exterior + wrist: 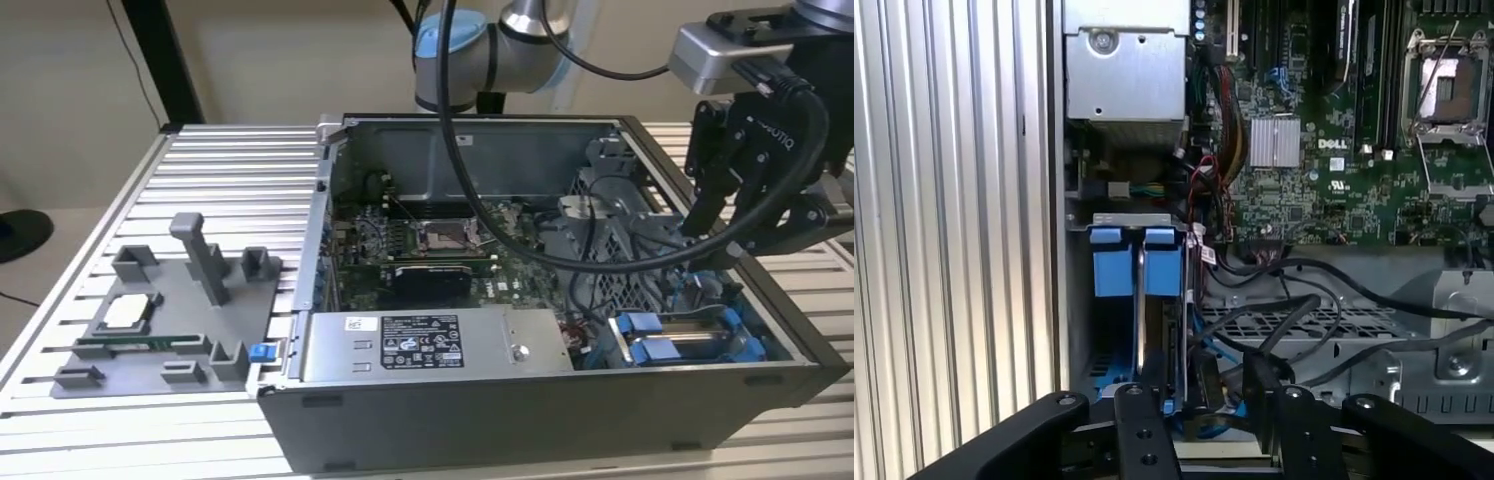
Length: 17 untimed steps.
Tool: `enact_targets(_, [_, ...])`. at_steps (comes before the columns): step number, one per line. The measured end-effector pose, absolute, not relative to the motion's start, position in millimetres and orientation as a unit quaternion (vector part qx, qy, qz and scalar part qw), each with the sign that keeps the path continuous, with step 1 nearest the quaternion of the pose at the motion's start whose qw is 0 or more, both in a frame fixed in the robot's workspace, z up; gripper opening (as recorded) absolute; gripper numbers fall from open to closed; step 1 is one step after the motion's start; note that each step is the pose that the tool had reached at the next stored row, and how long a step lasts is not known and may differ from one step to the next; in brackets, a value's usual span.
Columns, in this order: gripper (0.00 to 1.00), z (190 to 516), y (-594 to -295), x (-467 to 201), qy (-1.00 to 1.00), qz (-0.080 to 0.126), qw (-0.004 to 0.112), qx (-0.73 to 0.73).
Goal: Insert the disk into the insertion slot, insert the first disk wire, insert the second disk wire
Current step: 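Insert the first disk wire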
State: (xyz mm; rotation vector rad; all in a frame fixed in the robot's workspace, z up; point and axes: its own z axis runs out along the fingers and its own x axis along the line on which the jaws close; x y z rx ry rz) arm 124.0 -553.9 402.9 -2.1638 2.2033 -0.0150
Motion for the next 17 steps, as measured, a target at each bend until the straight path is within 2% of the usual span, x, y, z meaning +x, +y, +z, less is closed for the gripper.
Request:
enact_targets(3, [1.0,401.8,-552.7,124.5,0.709,-0.01,0.033,-0.704])
enact_targets(17, [1.0,400.7,-551.9,126.6,0.704,-0.013,0.035,-0.709])
